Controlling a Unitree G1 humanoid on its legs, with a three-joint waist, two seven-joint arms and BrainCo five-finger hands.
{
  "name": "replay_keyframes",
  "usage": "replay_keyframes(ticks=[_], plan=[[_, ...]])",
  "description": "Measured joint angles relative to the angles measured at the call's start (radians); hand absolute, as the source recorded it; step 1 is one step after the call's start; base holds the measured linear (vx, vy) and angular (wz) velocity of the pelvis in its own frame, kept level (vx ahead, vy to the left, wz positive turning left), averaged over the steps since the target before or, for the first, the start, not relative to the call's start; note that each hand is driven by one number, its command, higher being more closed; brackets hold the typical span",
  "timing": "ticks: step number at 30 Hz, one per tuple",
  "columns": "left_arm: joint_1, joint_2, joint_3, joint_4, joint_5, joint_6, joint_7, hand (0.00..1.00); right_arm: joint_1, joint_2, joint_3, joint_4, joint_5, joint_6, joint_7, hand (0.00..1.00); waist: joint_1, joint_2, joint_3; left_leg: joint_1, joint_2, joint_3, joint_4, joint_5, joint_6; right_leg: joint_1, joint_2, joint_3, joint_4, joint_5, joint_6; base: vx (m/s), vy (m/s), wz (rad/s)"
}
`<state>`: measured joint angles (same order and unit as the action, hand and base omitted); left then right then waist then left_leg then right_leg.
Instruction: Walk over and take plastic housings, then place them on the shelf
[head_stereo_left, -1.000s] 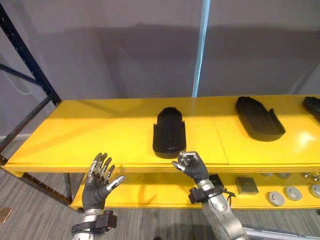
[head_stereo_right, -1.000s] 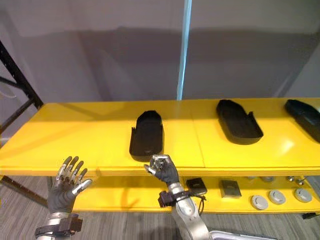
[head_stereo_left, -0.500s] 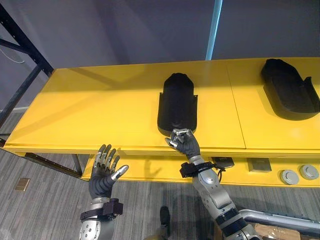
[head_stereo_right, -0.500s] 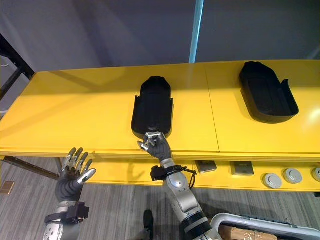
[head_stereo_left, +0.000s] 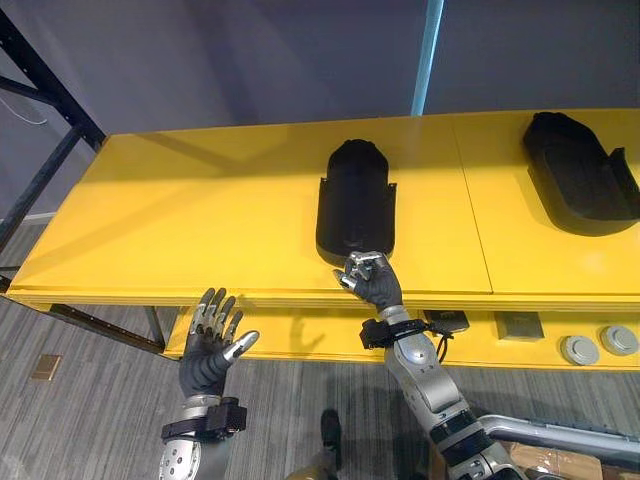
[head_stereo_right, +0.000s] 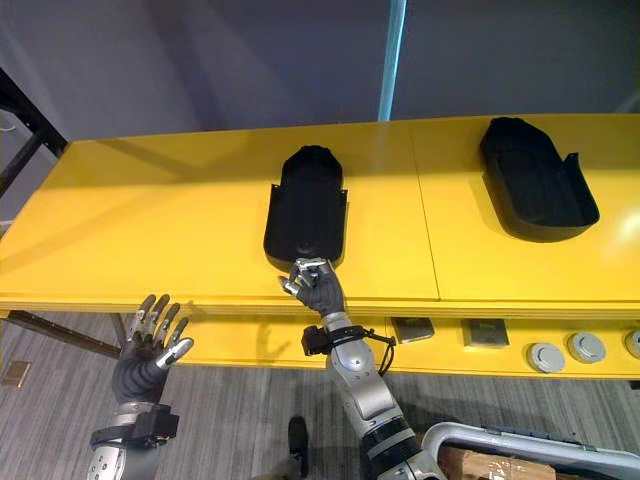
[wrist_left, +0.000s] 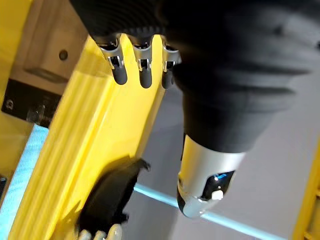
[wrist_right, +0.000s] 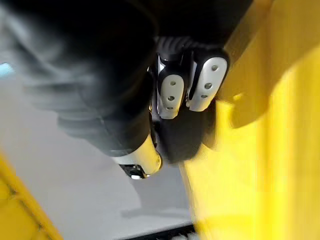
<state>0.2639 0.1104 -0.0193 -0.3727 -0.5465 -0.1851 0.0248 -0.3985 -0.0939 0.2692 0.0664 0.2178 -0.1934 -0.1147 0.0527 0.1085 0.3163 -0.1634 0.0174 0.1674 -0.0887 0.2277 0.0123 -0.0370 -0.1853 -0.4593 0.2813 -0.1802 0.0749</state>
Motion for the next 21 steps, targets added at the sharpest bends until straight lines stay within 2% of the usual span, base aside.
replay_keyframes(ticks=[2, 4, 5, 6, 7, 8, 9, 10, 11, 12, 13, 15, 17, 19, 20, 21], plan=[[-0.002, 0.001, 0.001, 0.0, 0.0, 0.0, -0.006, 0.0, 0.05, -0.022, -0.039, -0.155, 0.004, 0.013, 0.026, 0.0, -0.014, -0.009, -0.005, 0.028, 0.008, 0.04, 0.002, -0.015, -0.001, 0.01, 0.009, 0.04, -0.026, 0.012, -0.001, 0.02, -0.002, -0.65], [-0.01, 0.001, 0.001, 0.003, 0.001, -0.001, -0.002, 0.0, 0.142, -0.06, -0.142, -0.313, 0.062, 0.027, 0.084, 0.0, -0.038, -0.039, -0.026, 0.071, 0.026, 0.121, 0.009, -0.043, -0.006, 0.027, 0.023, 0.125, -0.057, 0.033, -0.001, 0.04, -0.003, -1.04], [-0.019, 0.003, 0.0, 0.01, 0.001, -0.003, -0.001, 0.0, 0.168, -0.073, -0.174, -0.336, 0.082, 0.029, 0.095, 0.0, -0.049, -0.051, -0.032, 0.076, 0.031, 0.139, 0.026, -0.057, -0.008, 0.03, 0.025, 0.145, -0.061, 0.035, -0.002, 0.04, -0.026, -1.1], [-0.039, 0.005, 0.001, 0.041, 0.001, -0.007, 0.009, 0.0, 0.218, -0.098, -0.235, -0.355, 0.121, 0.039, 0.121, 0.0, -0.066, -0.075, -0.042, 0.077, 0.047, 0.17, 0.107, -0.1, -0.005, 0.034, 0.026, 0.19, -0.066, 0.041, -0.002, 0.04, -0.067, -1.27], [-0.06, 0.003, 0.007, 0.077, 0.001, -0.011, 0.023, 0.0, 0.258, -0.131, -0.286, -0.355, 0.134, 0.051, 0.145, 0.0, -0.075, -0.096, -0.053, 0.056, 0.069, 0.147, 0.241, -0.164, -0.015, 0.036, 0.031, 0.256, -0.064, 0.042, -0.003, 0.03, -0.091, -1.46], [-0.063, 0.002, 0.011, 0.087, 0.002, -0.012, 0.03, 0.0, 0.272, -0.153, -0.301, -0.355, 0.134, 0.056, 0.155, 0.0, -0.076, -0.1, -0.057, 0.046, 0.081, 0.11, 0.302, -0.192, -0.02, 0.035, 0.038, 0.293, -0.063, 0.044, -0.005, 0.04, -0.124, -1.78], [-0.061, 0.001, 0.016, 0.089, 0.004, -0.018, 0.041, 0.0, 0.296, -0.196, -0.327, -0.355, 0.146, 0.057, 0.173, 0.0, -0.084, -0.098, -0.061, 0.036, 0.094, 0.006, 0.399, -0.24, -0.043, 0.033, 0.055, 0.372, -0.057, 0.047, -0.006, 0.04, -0.088, -1.58], [-0.061, 0.0, 0.017, 0.088, 0.01, -0.024, 0.046, 0.0, 0.309, -0.218, -0.344, -0.355, 0.16, 0.058, 0.177, 0.0, -0.088, -0.095, -0.065, 0.032, 0.095, -0.049, 0.433, -0.263, -0.052, 0.029, 0.063, 0.409, -0.049, 0.047, -0.006, 0.06, -0.04, -2.0], [-0.062, -0.004, 0.032, 0.087, 0.025, -0.036, 0.049, 0.0, 0.341, -0.239, -0.384, -0.353, 0.183, 0.062, 0.183, 0.0, -0.089, -0.091, -0.083, 0.032, 0.099, -0.143, 0.475, -0.307, -0.085, -0.003, 0.082, 0.487, -0.029, 0.049, -0.003, 0.09, 0.107, -1.95], [-0.07, -0.004, 0.047, 0.088, 0.026, -0.042, 0.048, 0.0, 0.378, -0.243, -0.438, -0.353, 0.2, 0.064, 0.183, 0.0, -0.096, -0.082, -0.1, 0.052, 0.108, -0.188, 0.478, -0.347, -0.118, -0.033, 0.105, 0.549, -0.007, 0.052, 0.001, 0.08, 0.115, -1.81], [-0.077, -0.005, 0.053, 0.088, 0.027, -0.044, 0.045, 0.0, 0.4, -0.238, -0.471, -0.353, 0.205, 0.065, 0.177, 0.0, -0.107, -0.081, -0.103, 0.065, 0.111, -0.195, 0.469, -0.365, -0.121, -0.043, 0.114, 0.572, 0.001, 0.054, 0.004, 0.09, 0.213, -1.35], [-0.122, -0.005, 0.05, 0.116, 0.03, -0.048, 0.025, 0.0, 0.502, -0.174, -0.579, -0.353, 0.224, 0.071, 0.154, 0.0, -0.153, -0.086, -0.103, 0.125, 0.126, -0.142, 0.415, -0.422, -0.123, -0.071, 0.134, 0.642, 0.026, 0.067, 0.026, 0.03, 0.229, -0.97], [-0.141, -0.006, 0.047, 0.162, 0.031, -0.048, 0.028, 0.0, 0.585, -0.098, -0.615, -0.354, 0.23, 0.071, 0.148, 0.0, -0.163, -0.102, -0.098, 0.176, 0.122, -0.066, 0.396, -0.428, -0.116, -0.077, 0.125, 0.666, 0.033, 0.08, 0.047, -0.05, 0.153, -1.15], [-0.134, -0.008, 0.035, 0.169, 0.047, -0.048, 0.052, 0.0, 0.643, -0.05, -0.623, -0.353, 0.246, 0.07, 0.172, 0.0, -0.184, -0.105, -0.096, 0.208, 0.118, 0.005, 0.393, -0.438, -0.103, -0.079, 0.106, 0.635, 0.023, 0.109, 0.047, -0.1, 0.114, -1.1], [-0.141, -0.01, 0.032, 0.17, 0.06, -0.051, 0.063, 0.0, 0.645, -0.047, -0.621, -0.344, 0.247, 0.069, 0.191, 0.0, -0.192, -0.102, -0.098, 0.201, 0.121, 0.054, 0.395, -0.434, -0.092, -0.105, 0.113, 0.605, -0.01, 0.177, 0.05, -0.17, 0.088, -1.09], [-0.153, -0.016, 0.04, 0.17, 0.06, -0.06, 0.067, 0.0, 0.624, -0.047, -0.619, -0.329, 0.249, 0.061, 0.207, 0.0, -0.179, -0.078, -0.106, 0.186, 0.151, 0.104, 0.375, -0.421, -0.073, -0.103, 0.112, 0.533, -0.094, 0.237, 0.039, -0.17, 0.063, -1.15]])
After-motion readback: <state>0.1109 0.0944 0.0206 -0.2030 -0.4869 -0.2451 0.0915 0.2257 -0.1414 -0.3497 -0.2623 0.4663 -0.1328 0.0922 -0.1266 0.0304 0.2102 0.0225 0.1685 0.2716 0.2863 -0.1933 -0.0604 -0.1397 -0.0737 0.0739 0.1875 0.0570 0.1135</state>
